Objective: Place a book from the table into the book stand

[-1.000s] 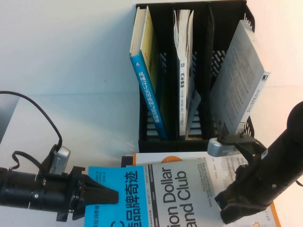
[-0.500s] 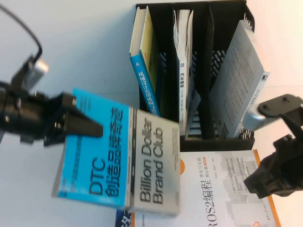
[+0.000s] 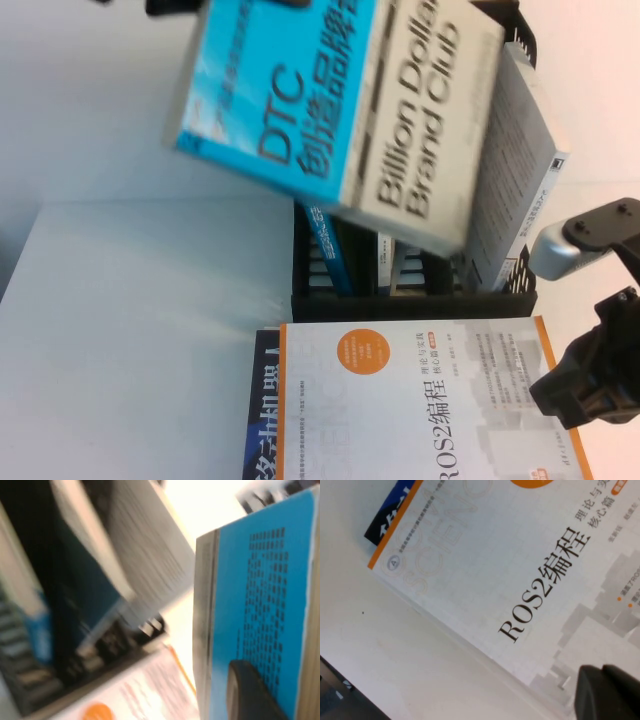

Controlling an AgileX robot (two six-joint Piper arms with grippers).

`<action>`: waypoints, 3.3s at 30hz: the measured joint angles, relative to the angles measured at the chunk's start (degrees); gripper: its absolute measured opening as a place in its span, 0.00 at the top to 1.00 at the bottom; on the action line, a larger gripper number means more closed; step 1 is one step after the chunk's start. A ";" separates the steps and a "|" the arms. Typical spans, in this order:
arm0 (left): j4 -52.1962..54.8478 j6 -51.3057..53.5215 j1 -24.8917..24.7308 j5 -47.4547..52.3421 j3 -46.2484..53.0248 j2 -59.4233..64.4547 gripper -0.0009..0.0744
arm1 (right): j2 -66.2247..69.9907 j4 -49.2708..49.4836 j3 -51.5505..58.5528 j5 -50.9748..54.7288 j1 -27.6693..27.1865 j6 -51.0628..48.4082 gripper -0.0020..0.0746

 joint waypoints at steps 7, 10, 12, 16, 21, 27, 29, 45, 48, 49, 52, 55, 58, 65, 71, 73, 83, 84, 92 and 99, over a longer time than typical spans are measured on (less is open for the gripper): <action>13.49 -6.38 0.26 -4.37 -12.24 6.10 0.74 | 0.00 -4.09 0.11 1.08 0.00 0.00 0.98; 16.89 -8.53 0.00 -8.14 -12.96 6.20 0.74 | 0.00 -5.64 0.11 1.31 0.00 0.00 0.98; 19.80 -9.67 -0.82 -9.49 -13.19 6.33 0.74 | 0.00 -6.03 0.22 1.31 0.00 0.00 0.98; 25.69 -10.57 -3.31 -10.16 -13.30 7.61 0.74 | 0.00 -6.40 0.33 1.31 0.00 0.00 0.98; 28.96 -10.65 -5.83 -10.16 -13.30 11.41 0.74 | 0.00 -6.49 0.33 1.31 0.00 0.00 0.98; 29.29 -10.65 -7.65 -10.43 -13.30 16.16 0.74 | 0.00 -6.49 0.33 1.31 0.00 0.03 0.98; 31.02 -10.93 -7.65 -10.92 -13.30 17.31 0.74 | 0.00 -6.52 0.33 1.31 0.00 0.24 0.98; 38.94 -18.32 -8.18 -6.38 -17.17 18.84 0.74 | 0.00 -7.12 0.33 0.04 0.00 0.38 0.98; 40.39 -19.37 -8.18 -4.84 -19.77 18.25 0.74 | 0.00 -7.21 0.33 -0.10 0.00 0.38 0.98; 40.70 -19.69 -8.18 -4.23 -20.58 18.15 0.74 | 0.00 -7.21 0.33 -0.24 0.00 0.38 0.98; 42.22 -21.18 -8.18 -1.95 -21.53 17.49 0.74 | 0.00 -7.21 0.33 -0.50 0.00 0.38 0.98; 42.61 -21.72 -8.18 -0.10 -21.82 17.64 0.74 | 0.00 -7.21 0.33 -0.76 0.00 0.38 0.98; 42.25 -21.72 -8.18 -0.10 -21.82 18.68 0.74 | 0.00 -7.21 0.33 -0.99 0.00 0.38 0.98; 38.83 -19.61 -8.18 -0.10 -21.82 23.19 0.74 | 0.00 -7.45 0.33 -1.12 0.00 0.38 0.98; 38.66 -19.12 -8.18 -0.92 -21.82 24.94 0.66 | 0.00 -8.06 0.33 -1.12 0.00 0.38 0.98; 39.98 -18.88 -8.18 -2.63 -21.82 24.94 0.50 | 0.00 -8.23 0.33 -1.12 0.00 0.49 0.98; 42.42 -18.80 -7.92 -1.81 -22.12 22.20 0.45 | 0.00 -8.73 0.33 -1.24 0.00 0.57 0.98; 42.42 -17.93 -7.92 -1.11 -22.12 21.58 0.53 | 0.00 -8.73 0.33 -1.36 0.00 0.57 0.98; 36.63 -9.60 -7.69 -0.06 -22.26 16.46 0.96 | -1.76 -10.34 0.44 -4.22 0.00 1.50 0.98; 28.57 -5.57 -7.69 -0.06 -19.05 10.22 0.99 | -6.64 -1.23 0.44 -6.68 0.00 -13.62 0.98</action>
